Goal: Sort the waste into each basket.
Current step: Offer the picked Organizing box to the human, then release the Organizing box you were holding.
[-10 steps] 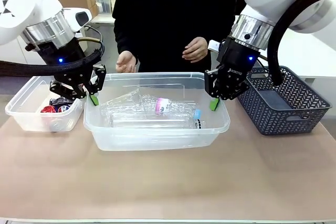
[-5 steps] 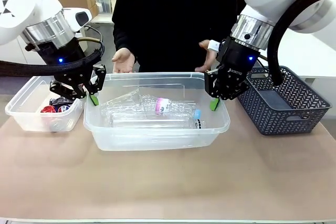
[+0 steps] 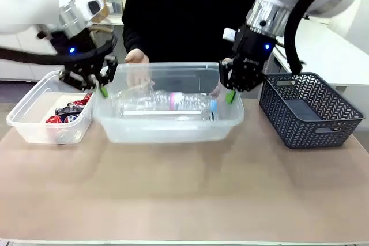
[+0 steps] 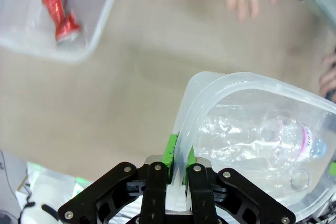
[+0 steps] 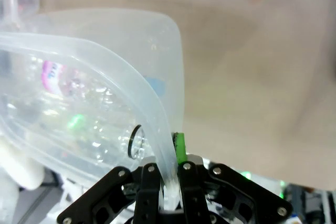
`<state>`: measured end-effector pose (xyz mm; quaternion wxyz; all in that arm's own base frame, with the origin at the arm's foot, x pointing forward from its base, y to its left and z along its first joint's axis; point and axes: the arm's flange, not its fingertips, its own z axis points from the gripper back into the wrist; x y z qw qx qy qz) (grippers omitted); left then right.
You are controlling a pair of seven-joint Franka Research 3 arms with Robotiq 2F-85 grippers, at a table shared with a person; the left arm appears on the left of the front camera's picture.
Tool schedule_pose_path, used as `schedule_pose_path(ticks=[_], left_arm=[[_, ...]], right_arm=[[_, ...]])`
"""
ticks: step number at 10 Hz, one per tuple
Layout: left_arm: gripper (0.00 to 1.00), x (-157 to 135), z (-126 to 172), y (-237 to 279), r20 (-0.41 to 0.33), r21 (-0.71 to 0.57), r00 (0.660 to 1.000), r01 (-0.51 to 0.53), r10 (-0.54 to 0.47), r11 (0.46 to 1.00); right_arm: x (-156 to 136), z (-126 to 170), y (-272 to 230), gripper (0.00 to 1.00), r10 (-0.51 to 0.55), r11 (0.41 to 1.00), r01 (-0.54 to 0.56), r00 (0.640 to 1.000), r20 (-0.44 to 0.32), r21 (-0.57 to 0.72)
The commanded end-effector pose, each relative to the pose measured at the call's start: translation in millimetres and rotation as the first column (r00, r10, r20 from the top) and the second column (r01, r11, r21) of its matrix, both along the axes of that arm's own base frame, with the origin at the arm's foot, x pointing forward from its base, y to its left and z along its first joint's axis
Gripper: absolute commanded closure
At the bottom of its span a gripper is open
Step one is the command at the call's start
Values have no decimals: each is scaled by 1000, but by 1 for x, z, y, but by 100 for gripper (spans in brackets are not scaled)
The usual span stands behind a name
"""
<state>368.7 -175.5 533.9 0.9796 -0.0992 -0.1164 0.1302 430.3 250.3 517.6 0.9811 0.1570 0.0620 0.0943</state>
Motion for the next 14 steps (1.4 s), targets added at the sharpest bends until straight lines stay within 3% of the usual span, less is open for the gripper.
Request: schedule_pose_path(ticks=[1,3,4,6,7,14], left_arm=[[94,68,9,6,78,62,995,-62,57,996],[94,91,-6,2,38,44,999,-22,20,999],[94,94,-14,3,8,11,1000,19,-19,1000],[94,92,-27,11,-30,-24,1000,0,0,1000],[94,96,-28,-2,-25,30,999,27,-26,999],[94,95,-32,-4,-35,26,999,38,-37,999]], right_arm=[[64,13,8,95,-2,997,-3,998,-70,-72],[86,-4,12,95,-44,997,34,990,-130,-76],[88,-12,10,95,-68,995,56,986,-150,-83],[89,-29,9,95,-101,993,89,980,-169,-75],[99,-27,8,95,-59,997,53,992,-112,-51],[101,-30,6,95,-74,996,67,990,-120,-56]])
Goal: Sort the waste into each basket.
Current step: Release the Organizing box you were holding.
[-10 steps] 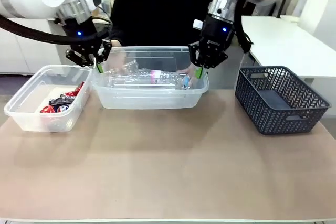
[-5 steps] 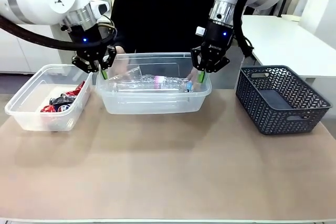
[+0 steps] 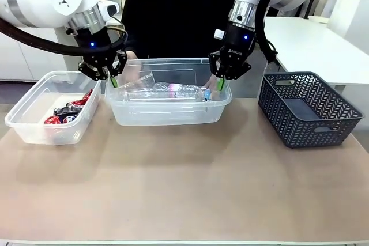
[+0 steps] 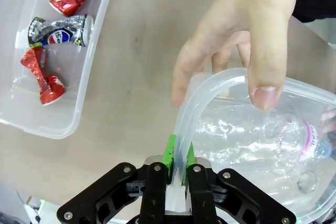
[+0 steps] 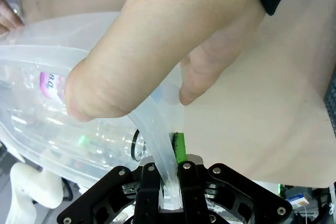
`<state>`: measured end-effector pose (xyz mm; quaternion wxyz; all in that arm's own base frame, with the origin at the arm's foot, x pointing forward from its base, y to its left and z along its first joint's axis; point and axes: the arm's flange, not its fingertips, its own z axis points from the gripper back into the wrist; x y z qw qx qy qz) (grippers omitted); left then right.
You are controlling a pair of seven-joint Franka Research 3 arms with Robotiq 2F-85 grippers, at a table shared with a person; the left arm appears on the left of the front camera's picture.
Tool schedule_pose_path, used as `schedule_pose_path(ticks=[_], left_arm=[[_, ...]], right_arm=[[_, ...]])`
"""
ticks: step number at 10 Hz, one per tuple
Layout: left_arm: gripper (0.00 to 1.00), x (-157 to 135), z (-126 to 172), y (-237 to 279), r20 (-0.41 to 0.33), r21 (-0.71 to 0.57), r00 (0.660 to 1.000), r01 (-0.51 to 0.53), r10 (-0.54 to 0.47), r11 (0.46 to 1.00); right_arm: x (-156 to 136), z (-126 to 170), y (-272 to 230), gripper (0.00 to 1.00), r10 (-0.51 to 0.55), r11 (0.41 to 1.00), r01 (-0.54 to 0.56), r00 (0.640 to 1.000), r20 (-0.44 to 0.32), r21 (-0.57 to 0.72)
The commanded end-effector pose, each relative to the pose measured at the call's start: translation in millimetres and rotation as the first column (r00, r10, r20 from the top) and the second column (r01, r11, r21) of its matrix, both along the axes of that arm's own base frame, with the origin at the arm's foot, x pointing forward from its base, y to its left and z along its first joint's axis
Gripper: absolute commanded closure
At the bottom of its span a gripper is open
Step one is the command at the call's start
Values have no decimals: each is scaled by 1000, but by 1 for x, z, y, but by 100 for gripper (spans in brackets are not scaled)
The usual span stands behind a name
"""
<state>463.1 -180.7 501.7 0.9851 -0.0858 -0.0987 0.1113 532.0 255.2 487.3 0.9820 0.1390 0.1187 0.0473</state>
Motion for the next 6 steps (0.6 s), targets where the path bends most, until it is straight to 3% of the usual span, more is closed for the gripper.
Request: schedule_pose_path(ticks=[1,2,3,4,5,6], left_arm=[[36,0,6,-4,32,-5,999,18,-17,1000],[36,-1,10,-6,56,18,998,14,-15,1000],[0,-1,11,-7,61,23,998,20,-21,1000],[32,-2,12,-7,66,24,998,20,-21,1000],[0,-2,14,-6,69,21,998,10,-12,1000],[0,-3,17,-5,73,19,997,8,-9,1000]], right_arm=[[1,5,-9,35,-80,997,81,994,72,-10],[-4,10,-14,36,-139,990,135,981,137,35],[-8,12,-20,0,-167,985,157,972,168,72],[-10,13,-25,0,-196,979,181,961,197,89],[-12,14,-28,0,-214,975,194,949,232,106],[-13,15,-28,13,-235,971,211,933,271,117]])
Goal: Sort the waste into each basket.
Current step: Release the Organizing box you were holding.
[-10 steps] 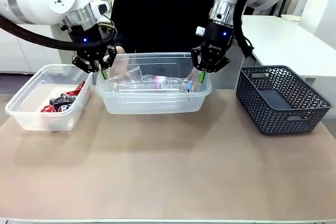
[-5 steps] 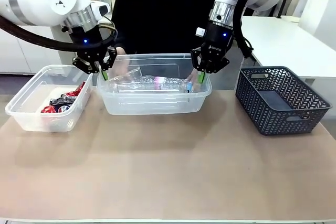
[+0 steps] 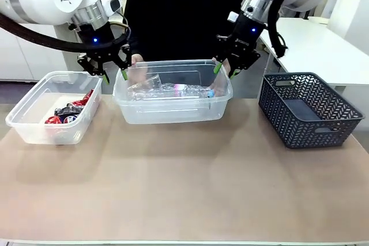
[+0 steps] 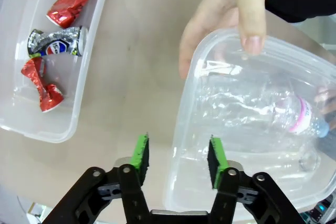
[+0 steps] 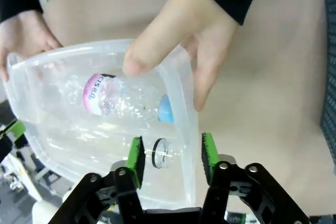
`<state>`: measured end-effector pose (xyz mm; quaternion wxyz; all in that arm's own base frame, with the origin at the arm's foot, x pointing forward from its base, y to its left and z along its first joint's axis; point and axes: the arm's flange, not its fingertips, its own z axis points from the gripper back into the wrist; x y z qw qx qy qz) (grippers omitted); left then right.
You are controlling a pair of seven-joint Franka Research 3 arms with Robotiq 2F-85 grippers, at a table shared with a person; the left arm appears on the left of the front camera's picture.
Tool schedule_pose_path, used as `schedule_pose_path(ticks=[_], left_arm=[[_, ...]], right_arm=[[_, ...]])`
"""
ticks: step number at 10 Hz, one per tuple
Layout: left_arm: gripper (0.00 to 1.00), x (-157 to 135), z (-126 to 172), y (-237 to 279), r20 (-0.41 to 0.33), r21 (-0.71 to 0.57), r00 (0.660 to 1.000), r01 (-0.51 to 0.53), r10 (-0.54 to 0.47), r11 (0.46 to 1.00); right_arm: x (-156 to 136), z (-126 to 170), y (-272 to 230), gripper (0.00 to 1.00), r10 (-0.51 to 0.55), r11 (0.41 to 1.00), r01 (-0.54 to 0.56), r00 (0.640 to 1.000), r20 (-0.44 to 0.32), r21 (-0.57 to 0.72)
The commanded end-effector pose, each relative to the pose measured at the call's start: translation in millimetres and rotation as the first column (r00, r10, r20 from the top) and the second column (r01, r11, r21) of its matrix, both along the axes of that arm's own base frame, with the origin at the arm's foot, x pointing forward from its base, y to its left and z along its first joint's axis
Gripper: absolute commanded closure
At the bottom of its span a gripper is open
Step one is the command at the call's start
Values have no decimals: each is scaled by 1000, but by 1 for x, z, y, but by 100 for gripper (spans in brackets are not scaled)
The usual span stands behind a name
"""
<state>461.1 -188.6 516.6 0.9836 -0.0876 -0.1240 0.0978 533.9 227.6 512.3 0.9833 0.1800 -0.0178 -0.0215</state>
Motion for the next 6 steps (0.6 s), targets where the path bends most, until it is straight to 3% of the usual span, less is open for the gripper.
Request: schedule_pose_path(ticks=[1,5,6], left_arm=[[0,-3,4,3,25,18,999,-21,20,1000],[0,-3,8,4,34,-38,999,3,-2,999],[0,-1,6,1,15,-3,1000,-3,3,1000]], right_arm=[[-14,-11,0,3,-56,998,56,997,53,7],[-16,-9,-10,0,-99,995,96,987,123,30],[-6,-6,-4,0,-38,999,37,997,74,8]])
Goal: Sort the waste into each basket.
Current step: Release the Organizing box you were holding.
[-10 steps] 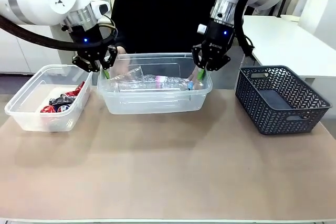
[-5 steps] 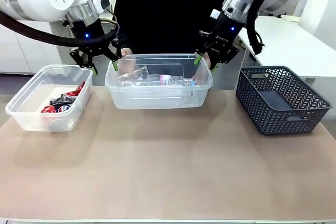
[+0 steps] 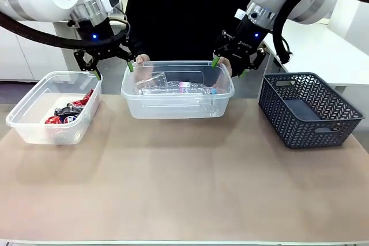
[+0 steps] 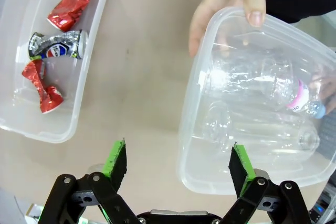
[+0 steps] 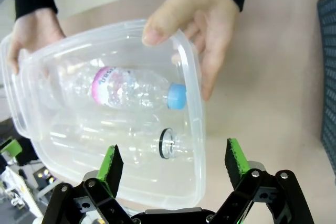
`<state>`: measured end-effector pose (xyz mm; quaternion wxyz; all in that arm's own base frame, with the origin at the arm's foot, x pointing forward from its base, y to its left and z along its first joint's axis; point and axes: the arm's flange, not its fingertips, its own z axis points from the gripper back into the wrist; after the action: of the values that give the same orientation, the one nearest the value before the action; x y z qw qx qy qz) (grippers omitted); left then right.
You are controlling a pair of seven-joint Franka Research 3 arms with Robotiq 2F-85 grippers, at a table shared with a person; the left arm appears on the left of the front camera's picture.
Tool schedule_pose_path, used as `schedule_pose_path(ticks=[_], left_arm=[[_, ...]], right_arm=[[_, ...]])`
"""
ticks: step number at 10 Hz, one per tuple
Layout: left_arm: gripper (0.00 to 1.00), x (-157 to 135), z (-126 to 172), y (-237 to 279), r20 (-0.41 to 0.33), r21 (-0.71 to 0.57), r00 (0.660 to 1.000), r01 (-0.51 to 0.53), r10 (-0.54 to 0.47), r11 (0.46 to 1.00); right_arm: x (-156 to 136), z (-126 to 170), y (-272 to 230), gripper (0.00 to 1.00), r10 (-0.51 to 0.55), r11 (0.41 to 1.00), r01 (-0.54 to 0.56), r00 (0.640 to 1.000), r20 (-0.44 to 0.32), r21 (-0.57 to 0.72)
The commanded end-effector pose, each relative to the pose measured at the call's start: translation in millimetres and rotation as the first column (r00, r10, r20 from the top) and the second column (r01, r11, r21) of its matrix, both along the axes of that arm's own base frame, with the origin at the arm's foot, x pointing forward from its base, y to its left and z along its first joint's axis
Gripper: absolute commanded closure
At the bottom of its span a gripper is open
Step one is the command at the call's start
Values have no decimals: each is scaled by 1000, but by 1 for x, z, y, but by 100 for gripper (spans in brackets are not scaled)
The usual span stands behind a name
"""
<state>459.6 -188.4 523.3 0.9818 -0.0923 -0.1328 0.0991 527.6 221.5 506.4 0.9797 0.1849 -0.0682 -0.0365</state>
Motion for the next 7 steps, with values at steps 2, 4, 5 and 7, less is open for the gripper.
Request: schedule_pose_path(ticks=[2,4,5,7], left_arm=[[0,0,-1,0,-3,5,1000,0,0,1000],[0,0,-1,0,-3,5,1000,0,0,1000],[0,0,-1,0,-3,5,1000,0,0,1000],[1,0,-2,-1,-5,1,1000,2,-2,1000]], right_arm=[[1,0,2,0,10,1000,-10,1000,-20,-2],[1,0,2,0,10,1000,-10,1000,-20,-2],[1,0,2,0,10,1000,-10,1000,-20,-2],[-1,-3,1,3,5,1000,-5,1000,-12,-3]])
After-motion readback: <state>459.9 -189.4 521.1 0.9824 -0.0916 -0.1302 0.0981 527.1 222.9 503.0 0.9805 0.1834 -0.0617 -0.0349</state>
